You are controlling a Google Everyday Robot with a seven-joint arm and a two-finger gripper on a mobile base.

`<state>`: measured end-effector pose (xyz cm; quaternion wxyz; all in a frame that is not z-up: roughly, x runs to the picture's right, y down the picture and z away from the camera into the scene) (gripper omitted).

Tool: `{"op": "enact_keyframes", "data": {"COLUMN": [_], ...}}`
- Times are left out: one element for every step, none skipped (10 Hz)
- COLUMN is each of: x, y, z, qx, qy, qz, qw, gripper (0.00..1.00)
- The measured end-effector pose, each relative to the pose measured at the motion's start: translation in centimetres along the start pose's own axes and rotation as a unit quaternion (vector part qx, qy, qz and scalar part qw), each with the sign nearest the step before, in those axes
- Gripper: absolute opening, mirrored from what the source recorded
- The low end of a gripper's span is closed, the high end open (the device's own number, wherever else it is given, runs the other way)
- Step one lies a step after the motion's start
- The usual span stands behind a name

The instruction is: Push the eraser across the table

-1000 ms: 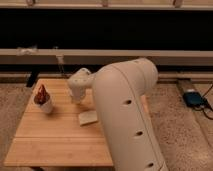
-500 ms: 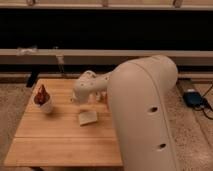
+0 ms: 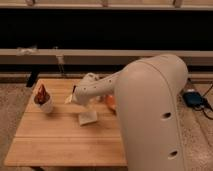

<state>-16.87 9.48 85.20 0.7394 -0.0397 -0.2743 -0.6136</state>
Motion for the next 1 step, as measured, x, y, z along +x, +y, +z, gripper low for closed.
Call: {"op": "enact_keyframes", "data": {"x": [0.03], "y": [0.13], "z": [-0.03], "qx": [0.0], "qy": [0.0], "qz": [0.001], "qw": [1.0], "gripper": [0.8]}}
